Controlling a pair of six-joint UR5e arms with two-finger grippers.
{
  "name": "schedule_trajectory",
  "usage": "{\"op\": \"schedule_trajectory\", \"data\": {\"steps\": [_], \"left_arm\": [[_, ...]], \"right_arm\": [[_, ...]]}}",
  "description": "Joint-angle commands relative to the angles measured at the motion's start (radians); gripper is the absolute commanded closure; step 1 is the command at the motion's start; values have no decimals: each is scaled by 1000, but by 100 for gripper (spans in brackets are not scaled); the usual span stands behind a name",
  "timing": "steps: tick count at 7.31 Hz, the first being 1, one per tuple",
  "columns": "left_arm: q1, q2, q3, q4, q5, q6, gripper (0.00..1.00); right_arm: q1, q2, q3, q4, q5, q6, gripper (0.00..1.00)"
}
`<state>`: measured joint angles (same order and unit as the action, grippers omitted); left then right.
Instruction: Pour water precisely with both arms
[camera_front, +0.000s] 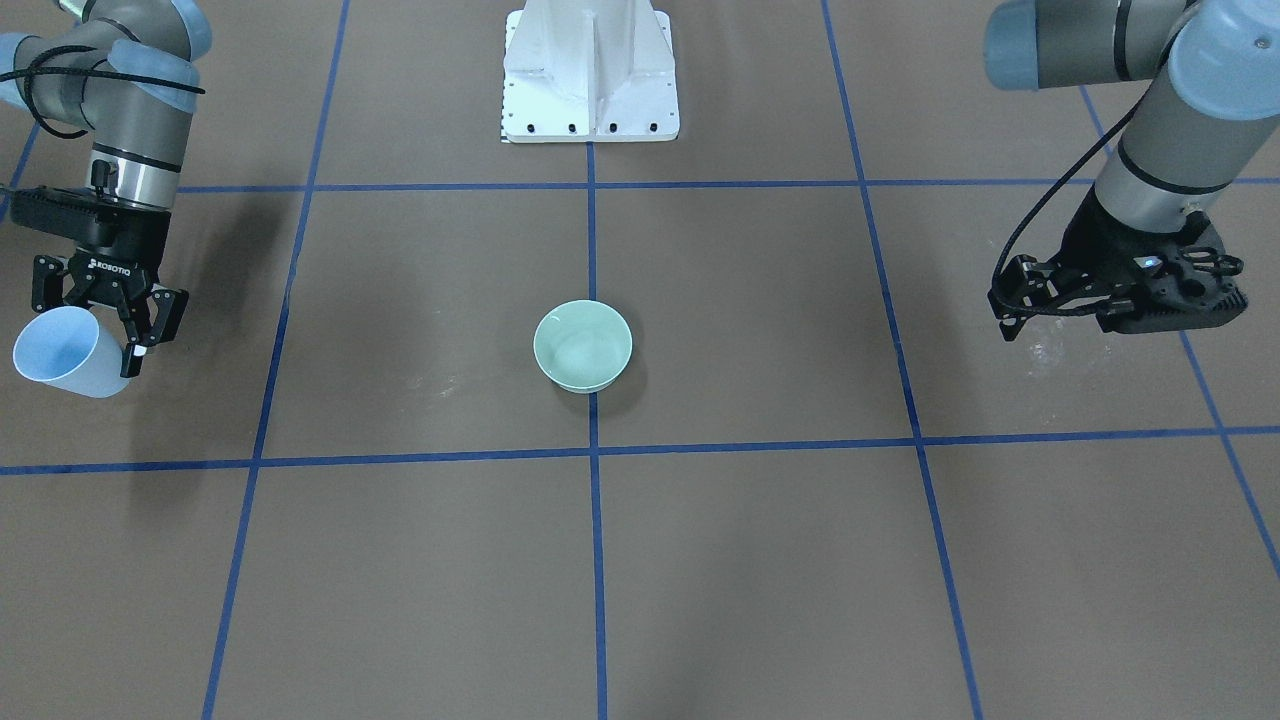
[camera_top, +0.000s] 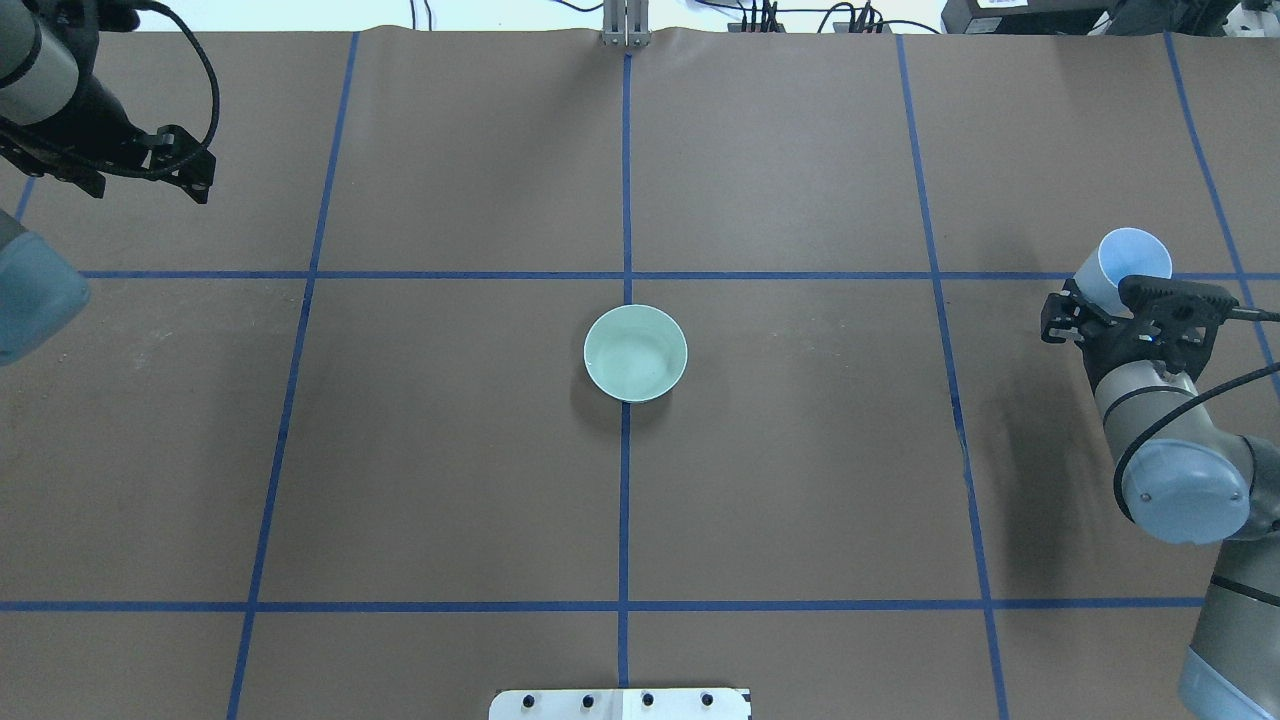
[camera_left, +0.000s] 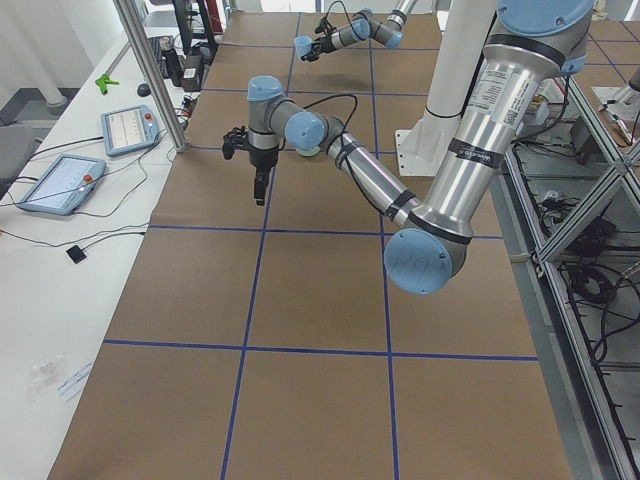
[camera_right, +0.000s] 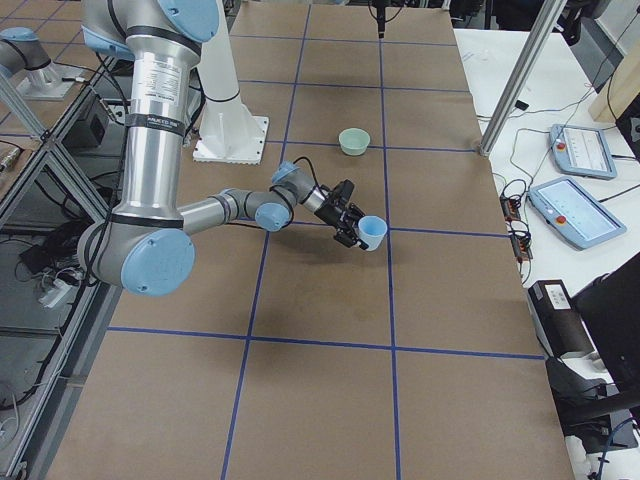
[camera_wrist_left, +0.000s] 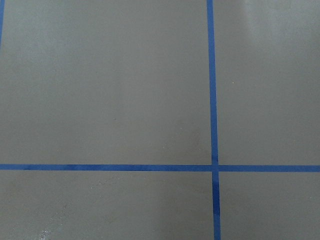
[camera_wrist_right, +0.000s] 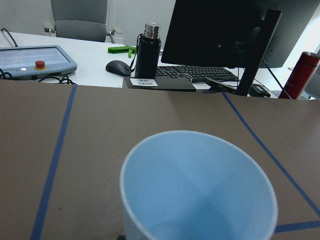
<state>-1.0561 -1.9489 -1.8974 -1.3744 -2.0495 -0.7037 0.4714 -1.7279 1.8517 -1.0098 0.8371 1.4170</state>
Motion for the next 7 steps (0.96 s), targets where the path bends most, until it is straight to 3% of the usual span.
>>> {"op": "schedule_trajectory", "data": {"steps": [1, 7], "left_arm": [[2, 1, 1, 0, 0, -5, 0], [5, 2, 27, -22, 0, -3, 0]], "right_arm": [[-45, 2, -15, 0, -44, 33, 100], [-166, 31, -71, 0, -128, 34, 100]]}}
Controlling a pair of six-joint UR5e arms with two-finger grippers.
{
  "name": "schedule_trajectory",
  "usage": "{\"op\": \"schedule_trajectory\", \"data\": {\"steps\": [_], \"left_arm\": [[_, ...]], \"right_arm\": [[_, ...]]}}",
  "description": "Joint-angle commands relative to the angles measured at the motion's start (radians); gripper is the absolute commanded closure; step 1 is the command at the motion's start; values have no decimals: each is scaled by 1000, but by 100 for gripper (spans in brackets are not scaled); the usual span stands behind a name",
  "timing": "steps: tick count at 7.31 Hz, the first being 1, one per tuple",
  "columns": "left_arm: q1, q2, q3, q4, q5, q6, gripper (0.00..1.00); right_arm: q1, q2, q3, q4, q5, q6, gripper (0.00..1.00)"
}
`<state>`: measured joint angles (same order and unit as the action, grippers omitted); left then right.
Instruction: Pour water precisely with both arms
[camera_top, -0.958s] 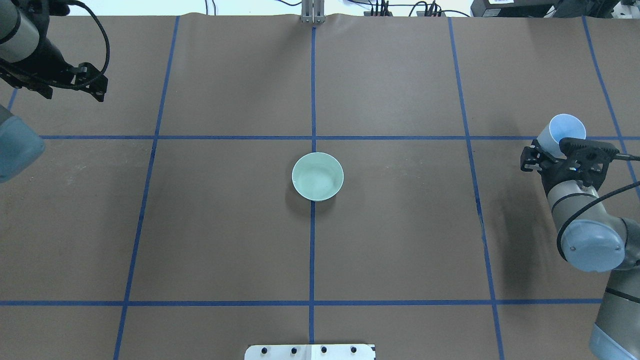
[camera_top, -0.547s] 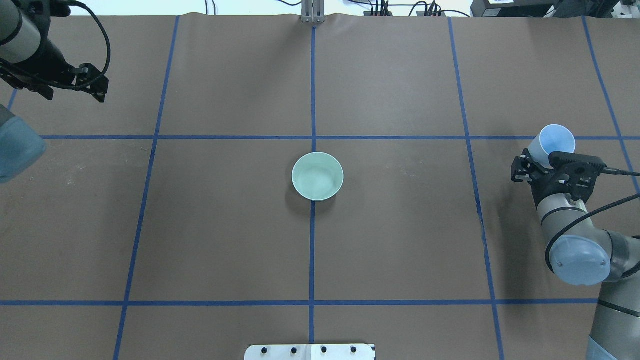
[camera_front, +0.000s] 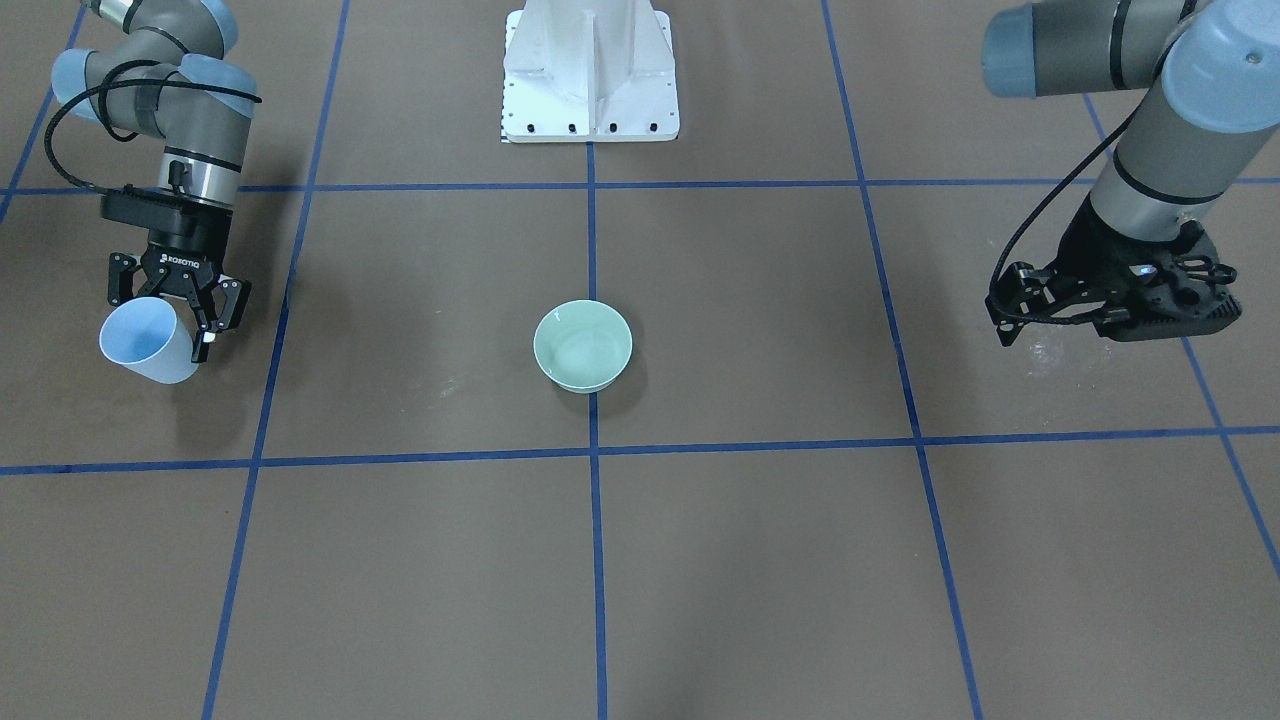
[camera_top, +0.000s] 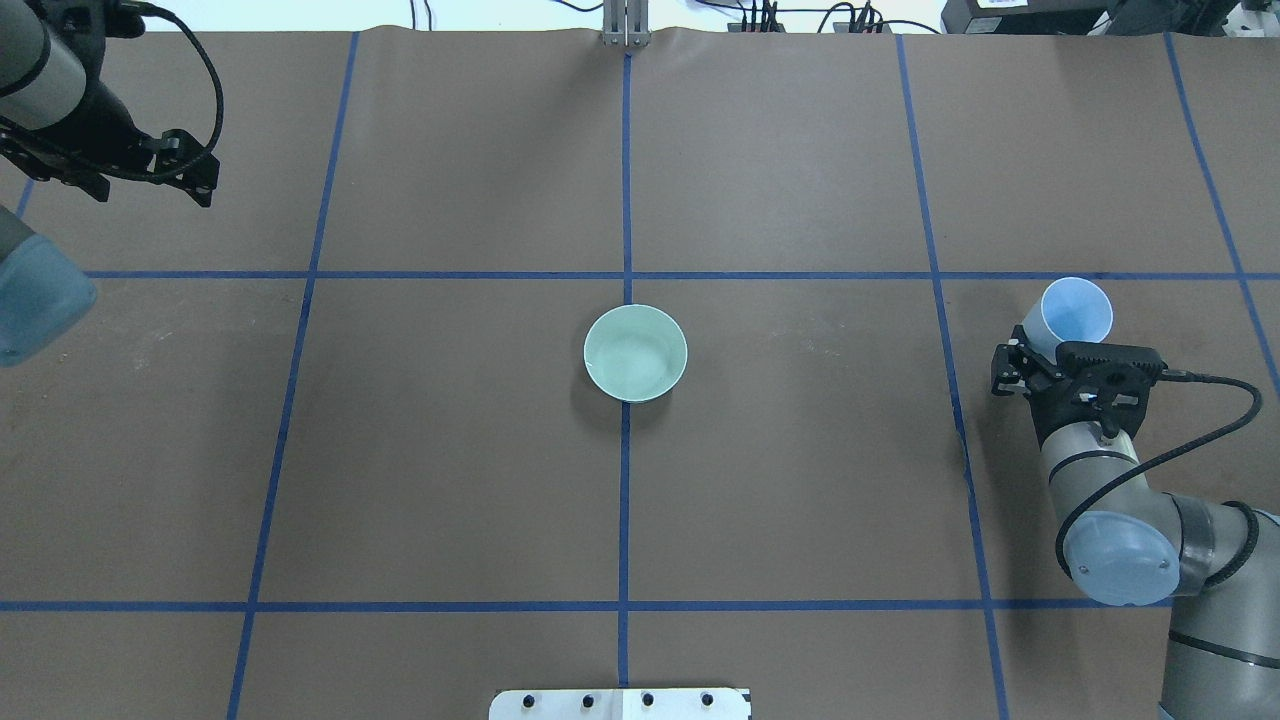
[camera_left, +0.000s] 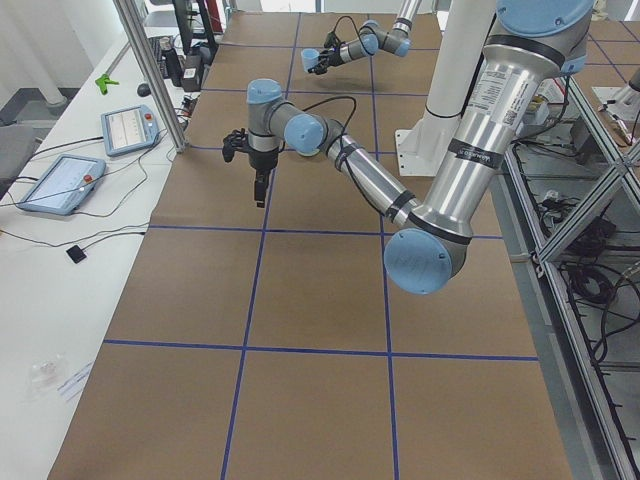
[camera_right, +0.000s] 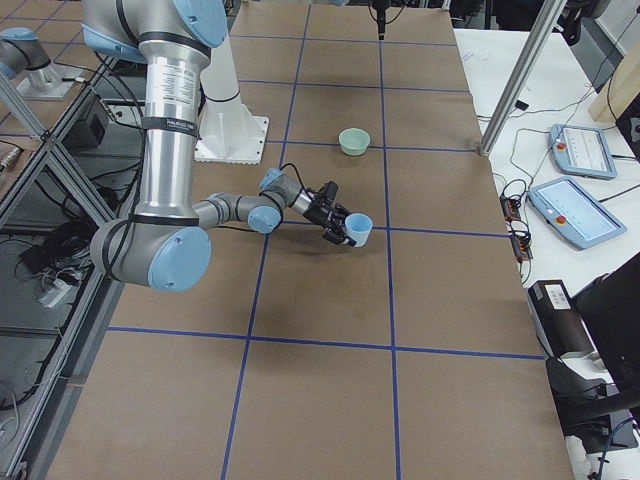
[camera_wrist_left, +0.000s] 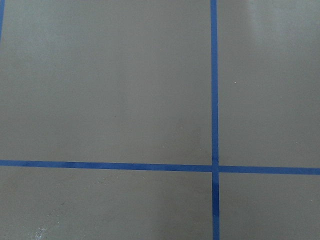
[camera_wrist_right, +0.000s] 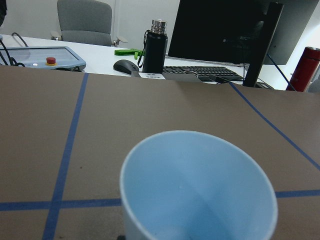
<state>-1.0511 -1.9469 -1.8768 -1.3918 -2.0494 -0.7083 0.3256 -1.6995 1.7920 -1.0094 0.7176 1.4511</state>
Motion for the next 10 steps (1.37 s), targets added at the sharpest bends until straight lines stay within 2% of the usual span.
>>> {"op": "schedule_trajectory", "data": {"steps": [1, 7, 8, 10], "left_arm": [[0, 0, 8, -4, 0, 1, 0], [0, 0, 8, -6, 2, 3, 0], [0, 0, 10, -6, 2, 4, 0], [0, 0, 8, -6, 2, 3, 0]], "right_arm": [[-34, 3, -11, 0, -9, 0, 100], [-79, 1, -16, 0, -9, -2, 100], [-80, 1, -16, 2, -9, -2, 86], [-82, 1, -16, 2, -13, -2, 30]]}}
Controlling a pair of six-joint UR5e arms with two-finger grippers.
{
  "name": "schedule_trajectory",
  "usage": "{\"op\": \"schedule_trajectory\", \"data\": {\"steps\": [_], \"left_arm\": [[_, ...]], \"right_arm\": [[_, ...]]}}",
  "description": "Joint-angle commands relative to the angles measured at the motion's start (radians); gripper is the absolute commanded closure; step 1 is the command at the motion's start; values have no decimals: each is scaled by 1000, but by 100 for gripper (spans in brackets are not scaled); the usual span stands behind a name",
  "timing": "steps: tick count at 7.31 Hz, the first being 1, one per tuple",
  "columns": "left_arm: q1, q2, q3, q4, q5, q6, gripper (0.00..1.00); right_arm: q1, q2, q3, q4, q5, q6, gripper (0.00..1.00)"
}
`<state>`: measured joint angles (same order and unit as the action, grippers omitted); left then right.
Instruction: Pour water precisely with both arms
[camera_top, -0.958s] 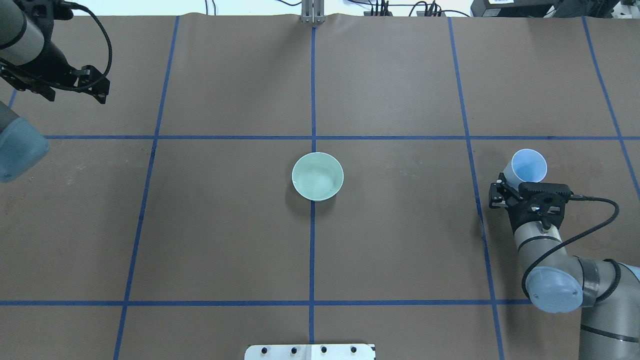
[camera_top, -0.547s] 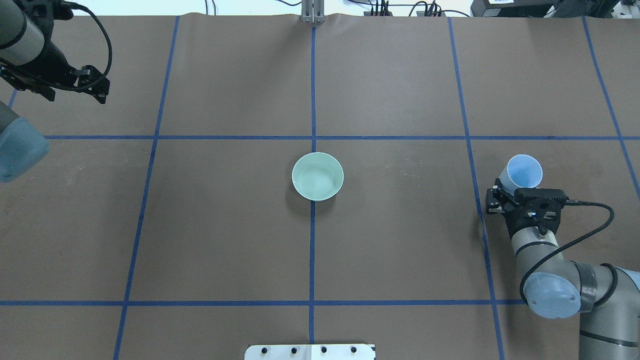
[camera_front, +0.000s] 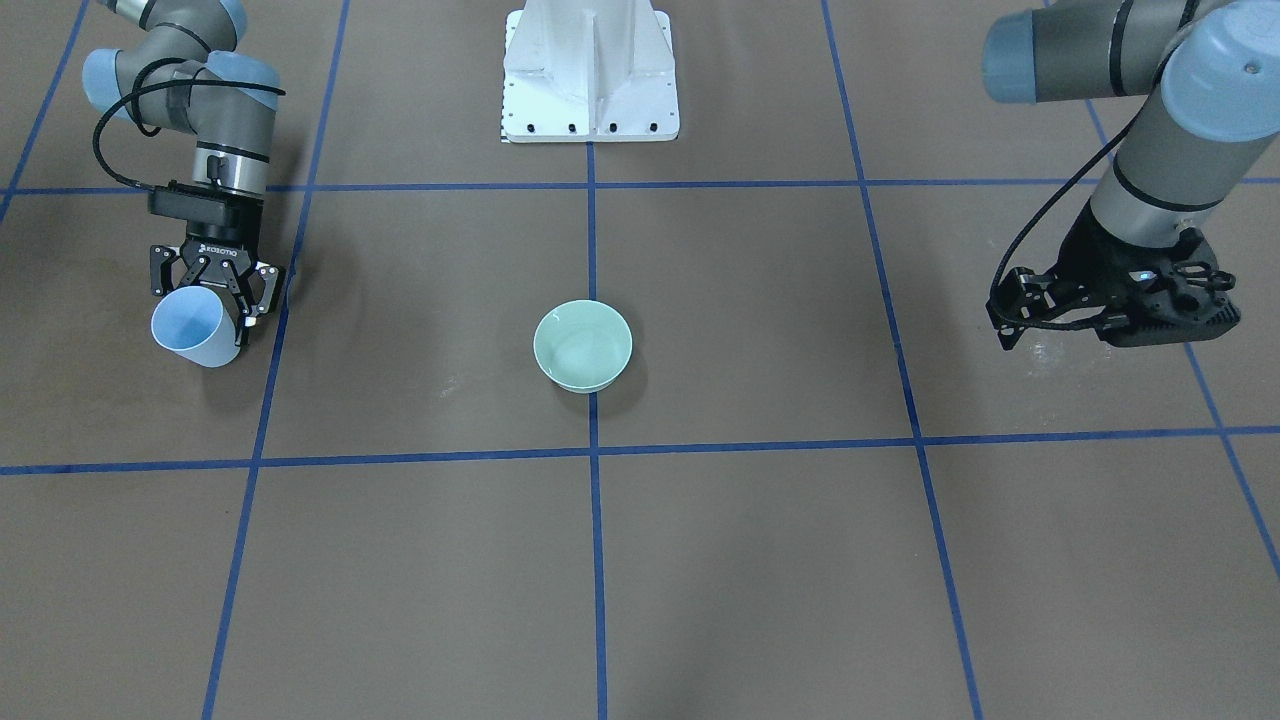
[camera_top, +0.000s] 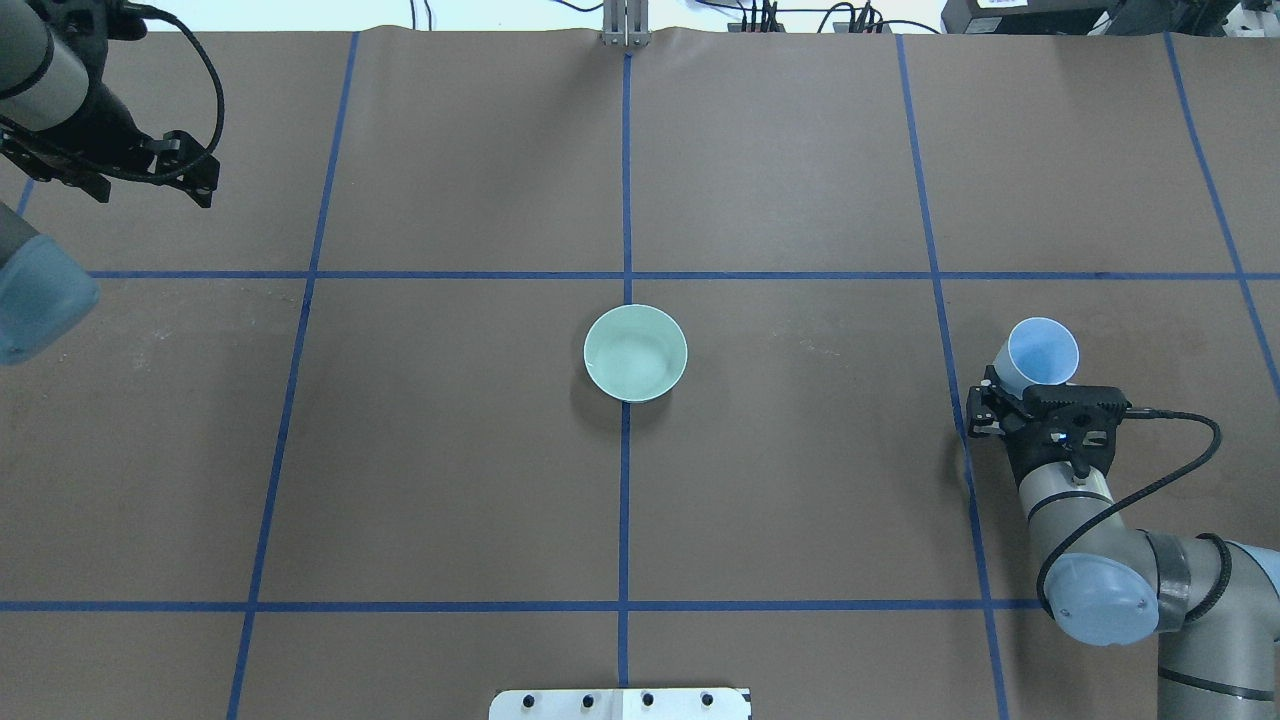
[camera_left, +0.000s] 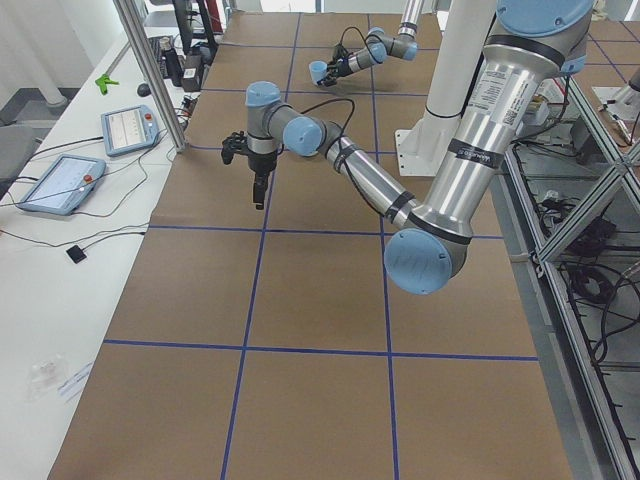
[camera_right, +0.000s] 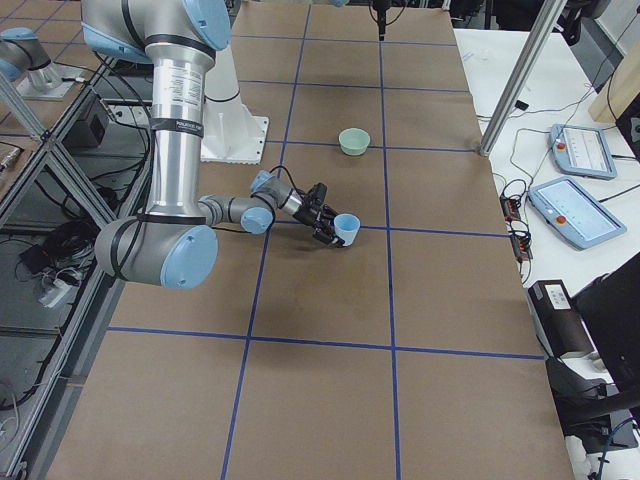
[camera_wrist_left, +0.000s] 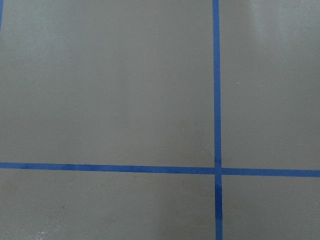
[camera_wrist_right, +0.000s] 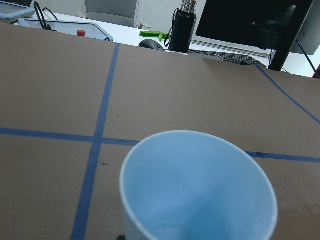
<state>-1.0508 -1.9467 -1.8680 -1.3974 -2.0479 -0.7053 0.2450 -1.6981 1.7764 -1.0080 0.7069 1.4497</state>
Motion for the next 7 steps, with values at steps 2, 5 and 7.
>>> {"op": "schedule_trajectory", "data": {"steps": [2, 5, 7], "left_arm": [[0, 0, 0, 0, 0, 0, 0], [0, 0, 1, -5, 0, 0, 0], [0, 0, 1, -6, 0, 0, 0]], "right_arm": [[-1, -2, 0, 43, -10, 0, 2], [0, -14, -9, 129, -10, 0, 1], [-6, -38, -5, 131, -7, -2, 1]]}}
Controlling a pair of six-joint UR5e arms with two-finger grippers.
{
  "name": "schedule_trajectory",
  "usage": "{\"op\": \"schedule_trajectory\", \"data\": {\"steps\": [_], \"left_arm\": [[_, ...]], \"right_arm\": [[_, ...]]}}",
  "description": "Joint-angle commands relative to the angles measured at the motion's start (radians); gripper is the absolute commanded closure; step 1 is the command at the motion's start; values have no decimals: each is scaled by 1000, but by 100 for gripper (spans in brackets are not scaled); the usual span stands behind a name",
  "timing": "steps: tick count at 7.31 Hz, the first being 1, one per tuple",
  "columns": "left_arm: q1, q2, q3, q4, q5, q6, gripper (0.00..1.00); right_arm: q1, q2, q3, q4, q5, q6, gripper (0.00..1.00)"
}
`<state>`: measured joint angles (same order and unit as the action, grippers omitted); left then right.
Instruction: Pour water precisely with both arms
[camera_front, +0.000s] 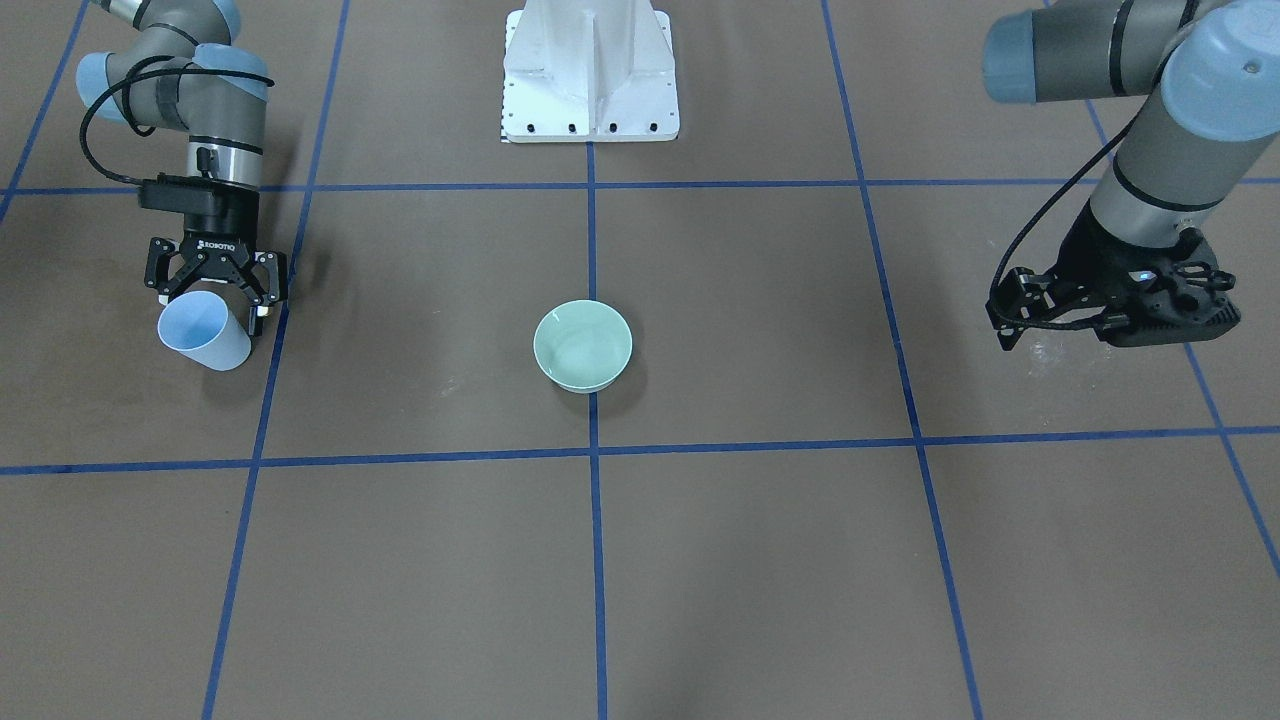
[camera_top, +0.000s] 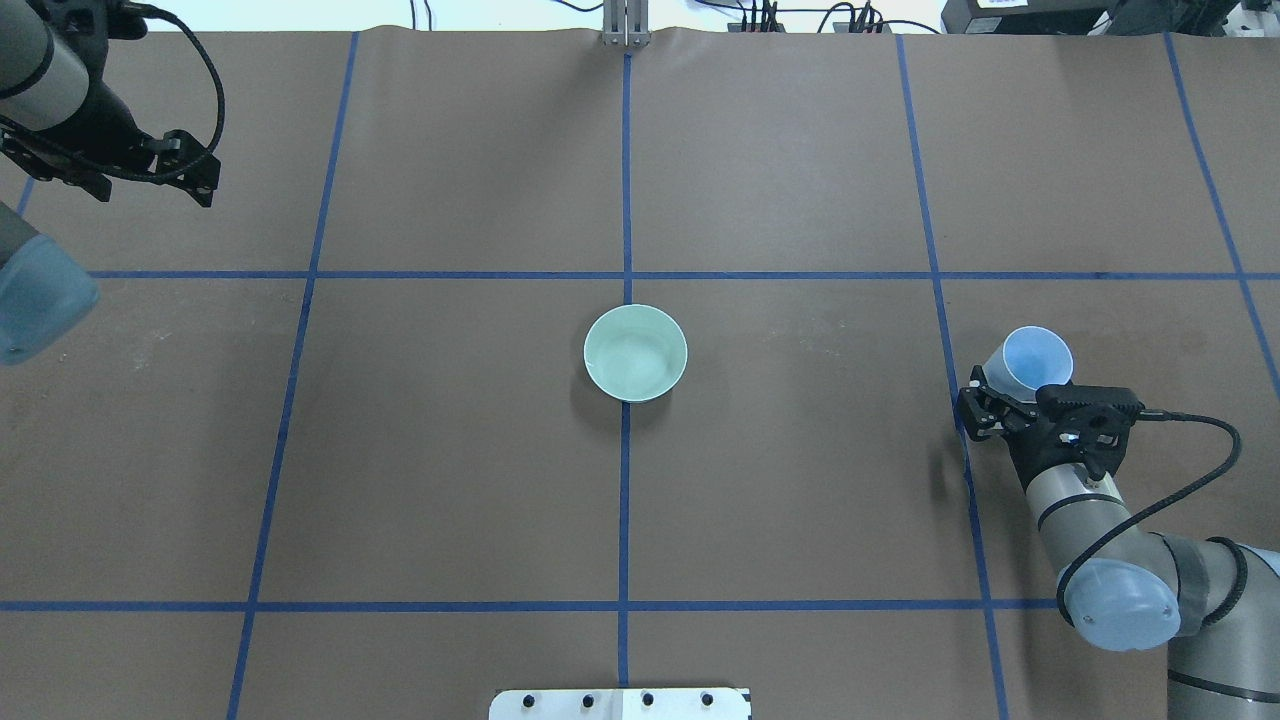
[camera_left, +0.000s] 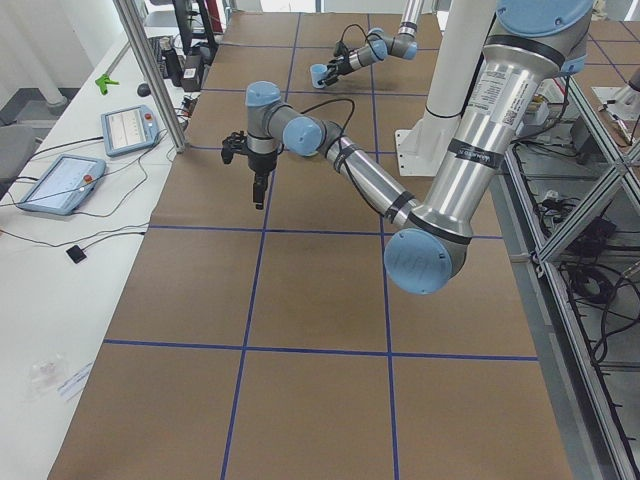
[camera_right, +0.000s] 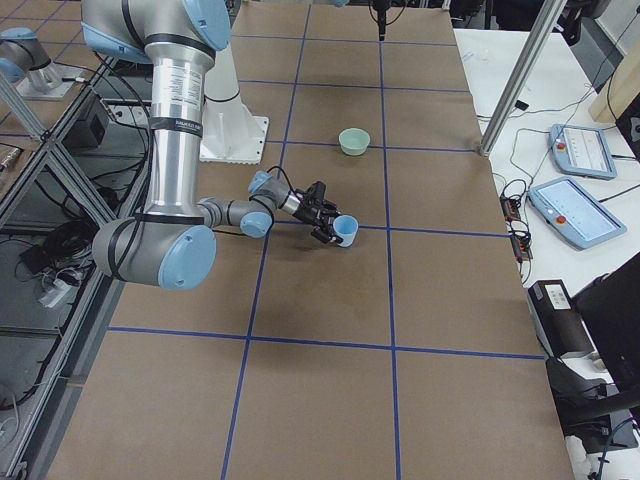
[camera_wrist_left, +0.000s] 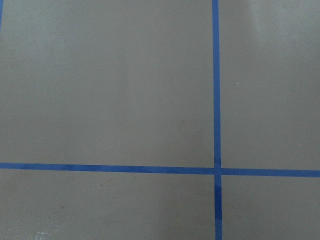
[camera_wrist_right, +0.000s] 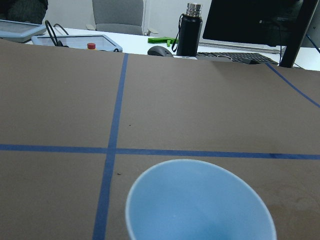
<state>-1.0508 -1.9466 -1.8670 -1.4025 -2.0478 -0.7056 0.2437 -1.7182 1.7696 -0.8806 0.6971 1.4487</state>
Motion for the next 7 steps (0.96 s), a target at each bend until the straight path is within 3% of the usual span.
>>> {"op": "schedule_trajectory", "data": {"steps": [1, 4, 7], "left_arm": [[0, 0, -1, -1, 0, 0, 0], [0, 0, -9, -1, 0, -2, 0], [0, -2, -17, 0, 0, -5, 0]], "right_arm": [[-12, -38, 7, 14, 2, -1, 1], [-40, -66, 68, 15, 1, -1, 1], [-76, -180, 164, 17, 4, -1, 1]]}}
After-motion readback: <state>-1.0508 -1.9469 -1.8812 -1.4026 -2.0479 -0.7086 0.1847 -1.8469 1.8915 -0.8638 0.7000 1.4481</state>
